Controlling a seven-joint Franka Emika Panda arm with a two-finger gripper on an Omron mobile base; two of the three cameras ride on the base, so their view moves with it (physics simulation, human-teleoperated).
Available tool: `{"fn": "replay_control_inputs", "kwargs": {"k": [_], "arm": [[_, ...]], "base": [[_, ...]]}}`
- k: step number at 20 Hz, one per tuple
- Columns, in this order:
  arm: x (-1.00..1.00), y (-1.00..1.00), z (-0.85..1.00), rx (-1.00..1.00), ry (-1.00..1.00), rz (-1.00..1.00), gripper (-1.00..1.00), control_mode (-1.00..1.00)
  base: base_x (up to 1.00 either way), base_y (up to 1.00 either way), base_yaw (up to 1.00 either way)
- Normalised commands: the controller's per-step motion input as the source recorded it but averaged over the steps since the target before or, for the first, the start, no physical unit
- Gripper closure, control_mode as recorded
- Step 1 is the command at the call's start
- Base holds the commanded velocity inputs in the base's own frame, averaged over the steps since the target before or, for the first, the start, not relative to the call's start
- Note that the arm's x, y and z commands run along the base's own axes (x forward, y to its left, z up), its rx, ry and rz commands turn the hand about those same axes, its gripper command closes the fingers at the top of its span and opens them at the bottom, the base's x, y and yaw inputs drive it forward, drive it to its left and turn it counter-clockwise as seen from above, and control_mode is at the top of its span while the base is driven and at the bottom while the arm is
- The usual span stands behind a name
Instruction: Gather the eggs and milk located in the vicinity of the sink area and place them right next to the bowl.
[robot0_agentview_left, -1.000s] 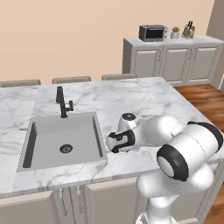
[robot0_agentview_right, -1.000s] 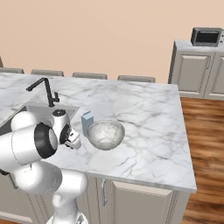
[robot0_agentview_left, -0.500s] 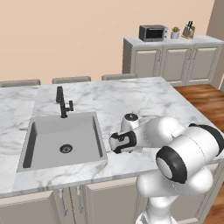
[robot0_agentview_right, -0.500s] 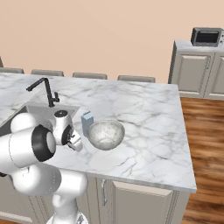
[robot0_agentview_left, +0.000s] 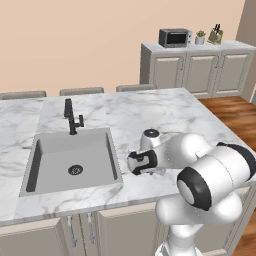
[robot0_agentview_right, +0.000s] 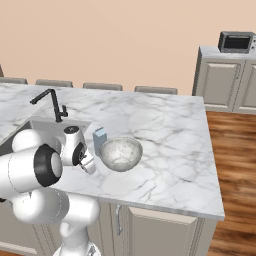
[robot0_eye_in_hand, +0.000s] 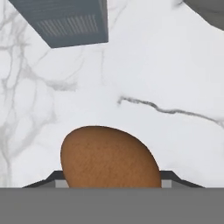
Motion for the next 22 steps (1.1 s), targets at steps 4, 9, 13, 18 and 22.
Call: {"fn": "replay_control_inputs", "kwargs": {"k": [4,9,13,18,22], "arm": [[0.0,-0.11,0.0,0.0,0.0,-0.08,1.0,-1.0],[0.02,-0.09,0.0,0.0,0.0,-0.03,1.0,-1.0],[0.09,-0.14,0.0,0.0,0.01,0.0,1.0,-1.0],[0.08,-0.15,0.0,0.0,0.01,0.0,1.0,-1.0],[0.09,-0.11,-0.04,0.0,0.0,0.0,1.0,-1.0]], "base": [[0.0,0.0,0.0],[0.0,0.0,0.0],[0.0,0.0,0.0],[0.0,0.0,0.0],[0.0,0.0,0.0]]}}
